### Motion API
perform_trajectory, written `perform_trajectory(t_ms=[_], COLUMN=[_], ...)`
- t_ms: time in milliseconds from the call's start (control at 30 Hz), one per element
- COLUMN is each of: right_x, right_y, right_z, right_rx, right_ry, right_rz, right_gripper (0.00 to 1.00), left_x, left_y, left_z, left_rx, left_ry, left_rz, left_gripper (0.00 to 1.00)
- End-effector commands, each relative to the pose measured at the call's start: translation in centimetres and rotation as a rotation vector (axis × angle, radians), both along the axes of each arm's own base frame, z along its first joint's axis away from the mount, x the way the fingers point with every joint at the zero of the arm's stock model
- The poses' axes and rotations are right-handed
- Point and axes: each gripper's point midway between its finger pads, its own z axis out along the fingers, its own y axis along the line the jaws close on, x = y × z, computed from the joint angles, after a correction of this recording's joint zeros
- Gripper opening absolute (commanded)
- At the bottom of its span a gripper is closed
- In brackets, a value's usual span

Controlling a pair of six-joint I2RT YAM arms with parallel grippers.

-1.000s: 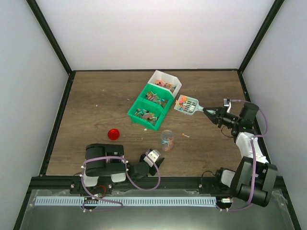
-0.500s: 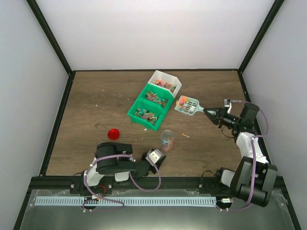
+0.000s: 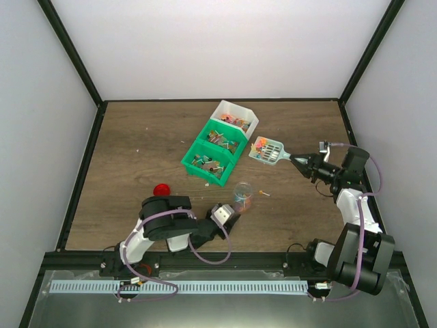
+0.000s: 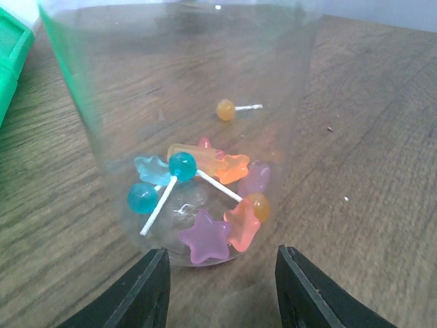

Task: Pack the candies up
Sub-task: Move the packing bottle to the center of the board.

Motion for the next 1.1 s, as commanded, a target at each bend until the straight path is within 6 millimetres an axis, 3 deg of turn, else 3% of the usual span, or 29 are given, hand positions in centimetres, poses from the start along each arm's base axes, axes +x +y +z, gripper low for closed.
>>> perform_trajectory(t_ms=[0,300,533,733,900,1067], right_x=[0.3,0.4,0.2,-0.3,-1.2,-2.6], right_y=[-0.4,-0.7,-1.5,-2.0,-2.0,-2.0], right_z=[2.4,2.9,3.5,3.4,2.7,2.0], right_rx=[-0.024,-0.035,-0.055,-0.06,-0.078,-0.109], right_ry=[-0.082,-0.094,-0.104,-0.1,-0.096,-0.092], right_rz=[0.007,-0.013,-0.069,-0.095,-0.123,-0.148], right_gripper=[0.01,0.01,0.01,0.01,0.01,0.01], left_x=[0.6,2.7,3.7,2.2,-0.1,-0.3], left_y=[-0.7,-2.5,-2.2,-1.6,-3.3,-3.9], left_z=[0.2,-0.4,-0.3,-0.1,-0.8,-0.9], left_rx=[-0.048,-0.03,-0.043,-0.085,-0.099,-0.106], left_ry=[0.021,0.03,0.041,0.092,0.105,0.106], left_rz=[-0.041,-0.04,-0.017,-0.05,-0.083,-0.079], left_gripper=[0.44,0.44,0.44,0.45,0.52,0.54])
